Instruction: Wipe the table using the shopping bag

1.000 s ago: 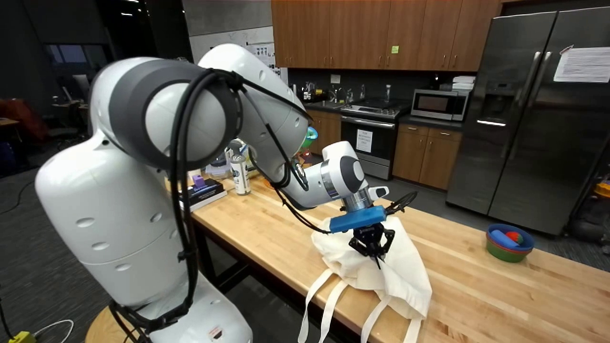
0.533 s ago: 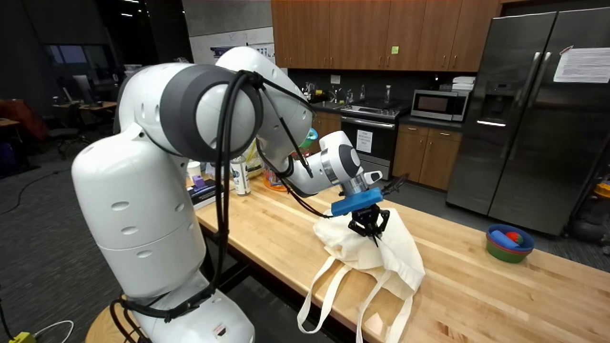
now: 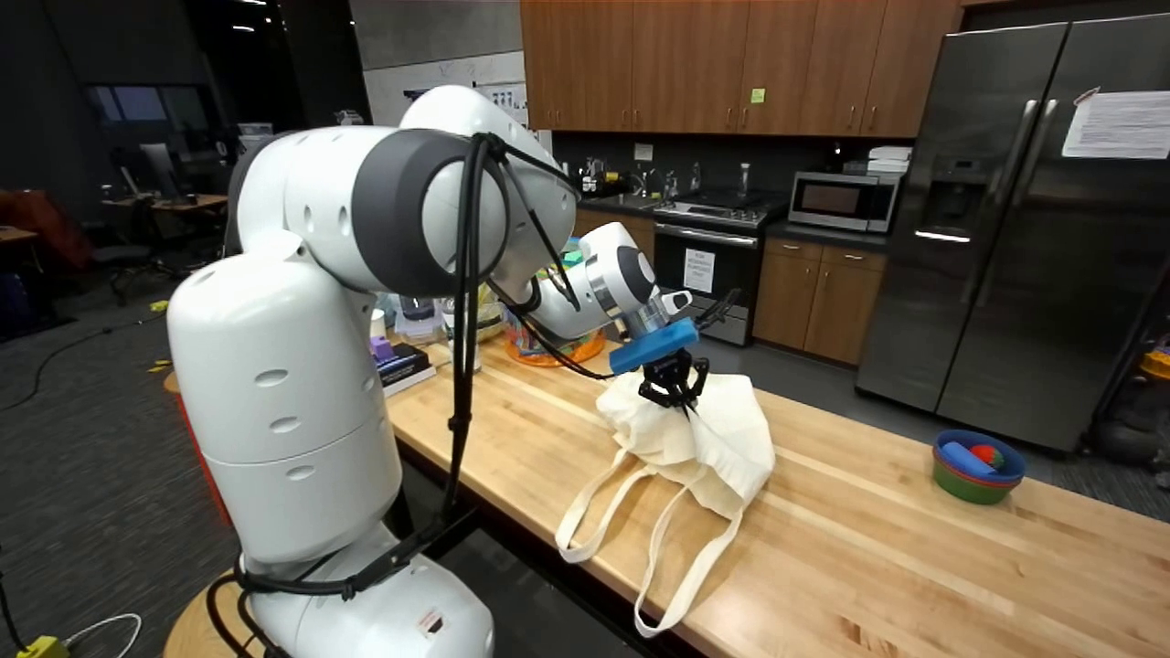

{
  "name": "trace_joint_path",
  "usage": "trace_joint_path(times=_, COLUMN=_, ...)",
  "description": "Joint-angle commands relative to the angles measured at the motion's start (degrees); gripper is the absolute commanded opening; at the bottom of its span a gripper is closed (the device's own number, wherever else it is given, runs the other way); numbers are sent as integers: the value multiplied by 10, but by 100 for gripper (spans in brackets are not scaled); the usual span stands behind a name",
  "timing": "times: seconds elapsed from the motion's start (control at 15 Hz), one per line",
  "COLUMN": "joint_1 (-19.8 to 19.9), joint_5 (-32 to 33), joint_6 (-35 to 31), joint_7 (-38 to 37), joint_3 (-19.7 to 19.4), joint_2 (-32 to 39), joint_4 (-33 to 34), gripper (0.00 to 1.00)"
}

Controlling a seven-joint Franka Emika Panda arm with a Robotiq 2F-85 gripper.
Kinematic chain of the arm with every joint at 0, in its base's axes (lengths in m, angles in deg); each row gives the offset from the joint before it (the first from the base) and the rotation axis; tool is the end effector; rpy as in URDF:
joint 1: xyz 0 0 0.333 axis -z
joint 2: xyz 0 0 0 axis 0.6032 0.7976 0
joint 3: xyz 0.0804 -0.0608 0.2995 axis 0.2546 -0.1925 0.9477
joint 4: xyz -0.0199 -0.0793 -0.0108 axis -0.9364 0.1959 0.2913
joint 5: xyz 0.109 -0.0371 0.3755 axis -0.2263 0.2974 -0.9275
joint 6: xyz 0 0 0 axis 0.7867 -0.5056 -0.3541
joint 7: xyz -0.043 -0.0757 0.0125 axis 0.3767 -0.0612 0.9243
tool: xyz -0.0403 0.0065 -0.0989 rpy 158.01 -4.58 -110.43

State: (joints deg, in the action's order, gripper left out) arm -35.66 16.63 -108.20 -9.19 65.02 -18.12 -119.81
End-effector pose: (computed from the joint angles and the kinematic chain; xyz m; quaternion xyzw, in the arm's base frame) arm 0.5293 -0.0445 0.3810 0.9513 0.1690 -0.0260 0.2564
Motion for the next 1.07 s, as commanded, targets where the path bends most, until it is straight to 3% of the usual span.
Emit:
trace_joint_path(times=0.0, joint_1=-17, joint_5=-17, joint_6=18, joint_7=24, joint_3=14, joint_2=5, joint_4=29, gripper=0)
trace_joint_path(times=1.0, joint_1=-82, joint_5=-17, joint_6=73, joint_7=16, joint_3=80, joint_2=-19, joint_4=70, gripper=0)
